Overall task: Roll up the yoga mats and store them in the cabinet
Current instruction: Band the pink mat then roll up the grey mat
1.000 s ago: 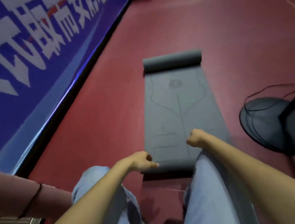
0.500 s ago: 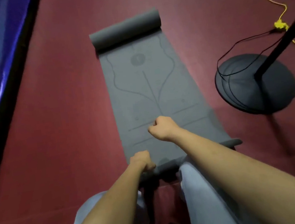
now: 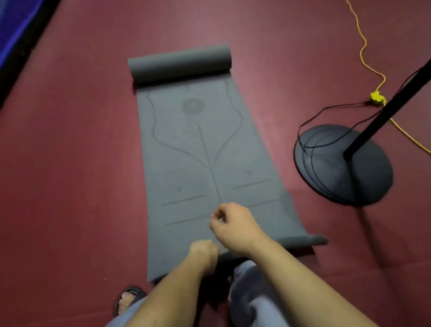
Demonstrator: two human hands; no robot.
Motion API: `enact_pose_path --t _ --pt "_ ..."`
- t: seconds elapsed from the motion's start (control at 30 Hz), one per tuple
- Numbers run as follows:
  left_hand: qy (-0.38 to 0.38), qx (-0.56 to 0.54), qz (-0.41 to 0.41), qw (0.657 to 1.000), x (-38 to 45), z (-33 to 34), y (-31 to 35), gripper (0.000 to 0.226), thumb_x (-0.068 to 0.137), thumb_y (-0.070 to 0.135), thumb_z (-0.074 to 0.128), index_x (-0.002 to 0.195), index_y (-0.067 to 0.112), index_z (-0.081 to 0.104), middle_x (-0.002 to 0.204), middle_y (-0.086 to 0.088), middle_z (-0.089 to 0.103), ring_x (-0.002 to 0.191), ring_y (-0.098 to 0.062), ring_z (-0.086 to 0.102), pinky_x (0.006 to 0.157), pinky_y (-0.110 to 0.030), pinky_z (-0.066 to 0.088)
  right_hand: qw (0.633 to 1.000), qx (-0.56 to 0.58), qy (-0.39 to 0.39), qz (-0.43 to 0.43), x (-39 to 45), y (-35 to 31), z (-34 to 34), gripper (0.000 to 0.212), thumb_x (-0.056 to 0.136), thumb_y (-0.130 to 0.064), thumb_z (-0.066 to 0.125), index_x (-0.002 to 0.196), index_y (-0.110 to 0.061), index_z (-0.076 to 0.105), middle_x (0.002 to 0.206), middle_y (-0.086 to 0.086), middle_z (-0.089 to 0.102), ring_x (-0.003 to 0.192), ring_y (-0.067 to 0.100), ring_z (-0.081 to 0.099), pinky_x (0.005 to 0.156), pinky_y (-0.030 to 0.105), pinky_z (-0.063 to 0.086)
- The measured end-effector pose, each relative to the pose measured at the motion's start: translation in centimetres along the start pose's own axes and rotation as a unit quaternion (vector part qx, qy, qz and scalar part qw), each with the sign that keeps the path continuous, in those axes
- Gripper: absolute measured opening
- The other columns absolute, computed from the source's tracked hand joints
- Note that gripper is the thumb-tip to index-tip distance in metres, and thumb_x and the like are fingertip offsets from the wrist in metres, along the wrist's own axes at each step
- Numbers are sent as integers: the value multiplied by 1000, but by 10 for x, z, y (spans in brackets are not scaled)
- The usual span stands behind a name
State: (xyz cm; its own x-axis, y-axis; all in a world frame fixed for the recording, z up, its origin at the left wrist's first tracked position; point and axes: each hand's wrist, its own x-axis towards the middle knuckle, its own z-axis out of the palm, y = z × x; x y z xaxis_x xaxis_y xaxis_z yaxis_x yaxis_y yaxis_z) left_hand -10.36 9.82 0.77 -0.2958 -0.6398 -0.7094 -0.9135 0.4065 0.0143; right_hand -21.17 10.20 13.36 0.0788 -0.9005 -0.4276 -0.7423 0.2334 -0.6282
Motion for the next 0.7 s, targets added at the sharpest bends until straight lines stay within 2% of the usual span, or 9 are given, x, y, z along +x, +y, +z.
enact_pose_path --t 0.1,0.17,0.23,0.33,0.4,0.5,0.57,0.63,0.7 --pt "73 47 -3 996 -58 -66 1 34 91 26 63 122 14 70 126 -14 69 120 -34 64 96 -39 51 996 -59 14 69 -24 27 -31 6 86 -17 60 90 -21 60 117 13 68 113 33 62 88 36 49" --pt "168 104 8 980 -99 -106 -10 31 89 28 63 115 13 71 121 -13 70 118 -34 62 96 -36 47 987 -147 6 64 -37 33 -44 45 85 -16 64 129 -17 53 141 9 52 134 33 47 104 40 45" --pt "228 138 13 964 -143 -128 -28 28 84 28 64 106 14 72 112 -11 72 113 -33 63 92 -36 47 971 -233 50 -22 -56 21 -53 83 83 -16 71 154 -19 28 157 2 31 149 31 25 118 45 32" --pt "292 174 27 940 -206 -132 -50 23 54 31 79 69 16 69 70 -4 68 73 -29 68 62 -29 51 926 -321 137 -142 -80 -3 -61 107 77 -17 77 162 -22 11 149 4 37 138 30 37 116 41 28" --pt "322 184 31 928 -233 -119 -60 28 41 32 80 57 20 61 58 3 59 59 -23 62 50 -24 45 902 -363 173 -157 -89 -14 -74 91 82 -24 74 159 -21 26 132 7 46 123 30 44 102 40 35" --pt "365 152 45 917 -265 -96 -54 28 46 31 79 61 22 56 61 6 56 60 -21 59 46 -26 40 879 -425 163 -144 -102 -18 -91 39 86 -40 70 121 -22 69 122 5 45 118 32 37 96 42 31" --pt "397 131 45 907 -281 -86 -45 30 52 32 78 65 22 54 67 7 57 64 -20 59 46 -27 40 881 -436 110 -144 -113 -13 -93 30 88 -40 68 112 -21 70 121 7 52 119 34 43 103 46 28" --pt "432 106 36 895 -300 -85 -37 25 58 32 73 68 22 51 69 6 57 65 -22 58 46 -28 41 896 -402 79 -171 -134 -14 -98 18 93 -29 61 109 -21 55 114 10 65 114 35 57 106 47 29" --pt "488 29 18 872 -335 -93 -34 16 65 32 60 69 22 49 70 4 56 67 -24 57 49 -30 42 899 -347 125 -237 -167 -19 -108 17 95 -22 57 101 -21 41 102 10 71 100 38 64 84 41 36"
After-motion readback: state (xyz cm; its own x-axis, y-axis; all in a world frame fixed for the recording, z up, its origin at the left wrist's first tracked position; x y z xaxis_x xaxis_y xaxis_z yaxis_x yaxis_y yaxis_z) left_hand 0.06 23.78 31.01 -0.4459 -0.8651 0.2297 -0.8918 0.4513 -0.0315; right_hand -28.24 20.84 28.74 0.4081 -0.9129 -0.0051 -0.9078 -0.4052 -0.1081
